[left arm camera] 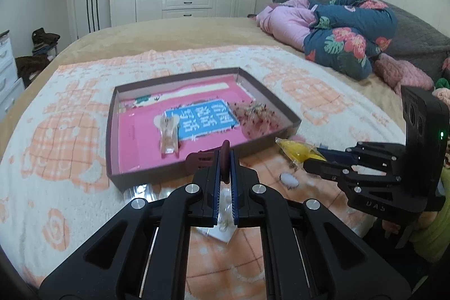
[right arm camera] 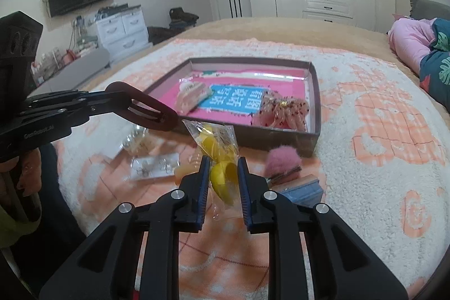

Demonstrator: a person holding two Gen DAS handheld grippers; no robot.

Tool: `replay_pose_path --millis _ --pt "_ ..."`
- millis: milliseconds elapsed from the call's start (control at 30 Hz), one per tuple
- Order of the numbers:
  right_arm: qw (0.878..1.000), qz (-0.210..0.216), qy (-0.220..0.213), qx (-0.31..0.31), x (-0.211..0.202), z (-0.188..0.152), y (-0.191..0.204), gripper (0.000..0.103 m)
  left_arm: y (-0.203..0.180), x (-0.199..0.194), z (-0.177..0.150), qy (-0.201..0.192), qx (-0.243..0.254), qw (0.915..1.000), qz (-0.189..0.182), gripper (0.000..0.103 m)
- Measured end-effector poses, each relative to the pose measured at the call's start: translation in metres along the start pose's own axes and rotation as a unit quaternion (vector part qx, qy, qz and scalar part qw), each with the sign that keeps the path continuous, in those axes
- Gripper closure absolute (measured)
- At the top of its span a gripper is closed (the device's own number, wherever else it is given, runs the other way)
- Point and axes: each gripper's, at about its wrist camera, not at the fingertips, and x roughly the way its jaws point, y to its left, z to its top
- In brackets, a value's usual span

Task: Organize jewelry
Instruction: 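Carry the maroon clip and yellow bag over the tray and release both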

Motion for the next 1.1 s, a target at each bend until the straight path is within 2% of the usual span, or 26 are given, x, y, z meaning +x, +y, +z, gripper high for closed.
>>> replay_pose_path --millis 167,533,767,1100 --pt "1.000 0.000 -0.025 0.012 -0.010 0.006 -0.006 0.084 -0.002 -0.001 0.014 -0.011 -0.002 0.9999 -0.006 0.101" --pt "0.999 -0.009 -0.041 0.023 -0.015 0.016 -0.015 0.084 -0.008 0.010 0.049 -0.035 0.005 0.9991 -0.024 0.101" --pt "0.999 -0.025 -0.041 0.022 -0.005 0.032 -0.022 0.084 -0.004 0.026 0.062 -0.043 0.004 0.9986 -0.030 0.101" --pt "0.998 -0.048 -0.037 0.011 0.017 0.061 -0.034 0.084 0.014 0.051 0.072 -0.044 -0.025 0.9980 -0.038 0.101"
